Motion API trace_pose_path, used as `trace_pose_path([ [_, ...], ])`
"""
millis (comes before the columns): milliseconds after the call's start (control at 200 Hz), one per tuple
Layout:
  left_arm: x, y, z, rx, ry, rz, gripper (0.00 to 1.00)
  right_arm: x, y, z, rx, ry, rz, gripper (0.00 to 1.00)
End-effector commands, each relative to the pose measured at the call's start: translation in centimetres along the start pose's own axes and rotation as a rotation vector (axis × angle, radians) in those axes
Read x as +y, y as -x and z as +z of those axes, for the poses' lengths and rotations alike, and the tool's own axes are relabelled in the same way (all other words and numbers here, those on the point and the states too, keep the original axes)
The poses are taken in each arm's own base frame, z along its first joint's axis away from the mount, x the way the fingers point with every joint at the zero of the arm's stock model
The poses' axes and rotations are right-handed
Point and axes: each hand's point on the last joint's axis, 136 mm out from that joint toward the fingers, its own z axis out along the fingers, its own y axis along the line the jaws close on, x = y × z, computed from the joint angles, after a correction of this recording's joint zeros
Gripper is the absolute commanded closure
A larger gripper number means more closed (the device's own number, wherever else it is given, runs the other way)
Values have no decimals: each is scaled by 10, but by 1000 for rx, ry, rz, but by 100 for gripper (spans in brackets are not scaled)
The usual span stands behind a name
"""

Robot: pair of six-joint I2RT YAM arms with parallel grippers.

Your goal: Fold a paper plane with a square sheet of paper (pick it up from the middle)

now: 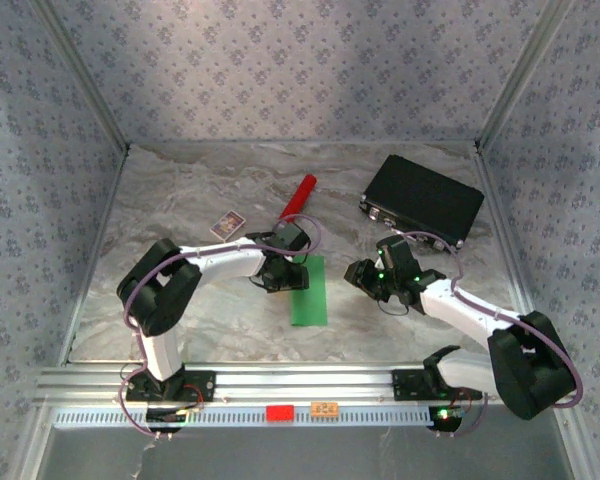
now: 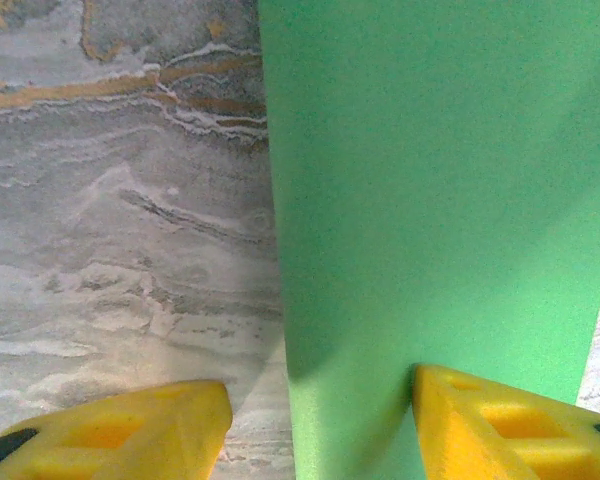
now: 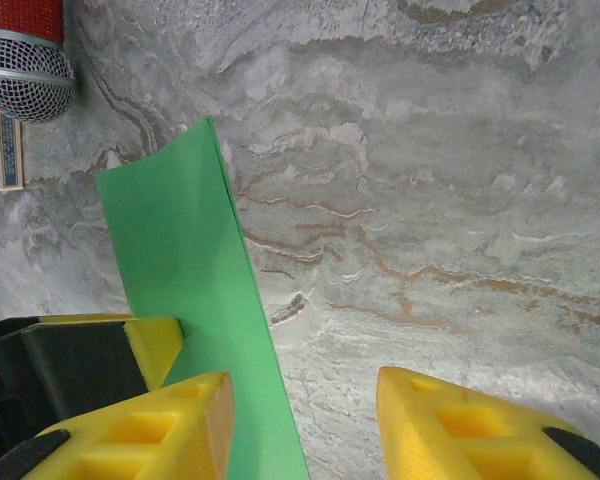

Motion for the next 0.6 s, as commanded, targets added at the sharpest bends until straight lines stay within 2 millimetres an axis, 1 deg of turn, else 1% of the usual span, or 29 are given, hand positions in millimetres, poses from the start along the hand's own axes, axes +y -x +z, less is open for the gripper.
trace_pose_path([
  [0, 21, -5, 42, 12, 70, 18, 45, 7, -1, 0, 20, 11, -11, 56],
  [170, 19, -3, 41, 5, 62, 20, 46, 7, -2, 0, 23, 10, -12, 56],
  [415, 15, -3, 43, 8, 65, 47, 44, 6, -3, 1, 24, 6, -14, 55],
  [595, 17, -3, 43, 8, 79, 50, 44, 7, -2, 0, 23, 8, -14, 55],
])
